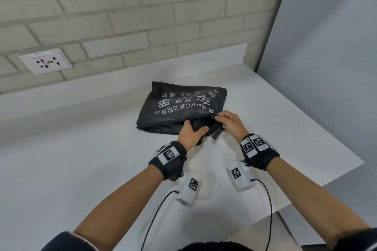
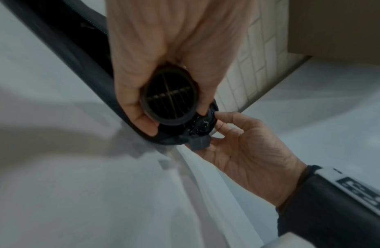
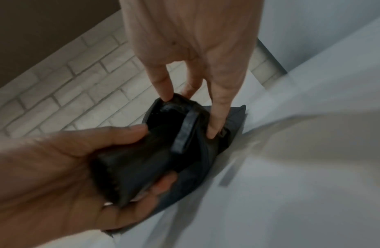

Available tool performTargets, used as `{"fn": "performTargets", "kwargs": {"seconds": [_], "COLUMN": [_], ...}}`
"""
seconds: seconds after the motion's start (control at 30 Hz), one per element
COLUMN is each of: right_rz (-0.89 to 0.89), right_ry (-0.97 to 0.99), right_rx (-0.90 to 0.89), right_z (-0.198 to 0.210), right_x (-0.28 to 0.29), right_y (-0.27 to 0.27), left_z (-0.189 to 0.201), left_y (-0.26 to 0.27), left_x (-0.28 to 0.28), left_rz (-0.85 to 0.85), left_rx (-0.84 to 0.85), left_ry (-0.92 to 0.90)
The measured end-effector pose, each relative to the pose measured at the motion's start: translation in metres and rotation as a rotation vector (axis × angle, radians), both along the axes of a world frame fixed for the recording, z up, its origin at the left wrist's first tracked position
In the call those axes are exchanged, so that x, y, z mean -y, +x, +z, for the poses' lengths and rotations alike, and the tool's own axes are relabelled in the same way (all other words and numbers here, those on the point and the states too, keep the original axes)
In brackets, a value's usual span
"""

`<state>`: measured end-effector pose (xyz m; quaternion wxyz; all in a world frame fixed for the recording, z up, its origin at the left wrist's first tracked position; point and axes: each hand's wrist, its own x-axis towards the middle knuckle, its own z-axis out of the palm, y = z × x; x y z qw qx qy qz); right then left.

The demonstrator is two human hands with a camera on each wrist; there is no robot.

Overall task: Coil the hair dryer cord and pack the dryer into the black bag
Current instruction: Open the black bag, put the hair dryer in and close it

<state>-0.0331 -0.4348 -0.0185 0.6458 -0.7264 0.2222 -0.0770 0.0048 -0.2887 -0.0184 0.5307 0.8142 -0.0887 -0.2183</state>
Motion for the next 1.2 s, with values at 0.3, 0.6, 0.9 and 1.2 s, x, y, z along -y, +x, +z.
{"fn": "performTargets", "kwargs": {"seconds": [0.3, 0.6, 0.9, 1.2], "right_rz": [-0.127, -0.077, 0.071, 0.099], "right_ry": [0.248, 0.250, 0.098, 0.120], "right_rx": [-0.102, -0.082, -0.120, -0.150], "right_z": [-0.008, -0.009, -0.012, -0.011], "right_x": [0.019, 0.022, 0.046, 0.061], "right_y": [0.005, 0.005, -0.004, -0.003], "left_z": [0.010, 0.004, 0.017, -0.003], "left_y": [0.008, 0.040, 0.066, 0.071], "left_x": [-0.020, -0.003, 0.041, 0.066], "left_rz": [-0.473, -0.693, -0.606, -0.366], "left_rx": [0.520, 0.850, 0.761, 0.607], "left_ry": [0.381, 0.864, 0.692, 0.654]}}
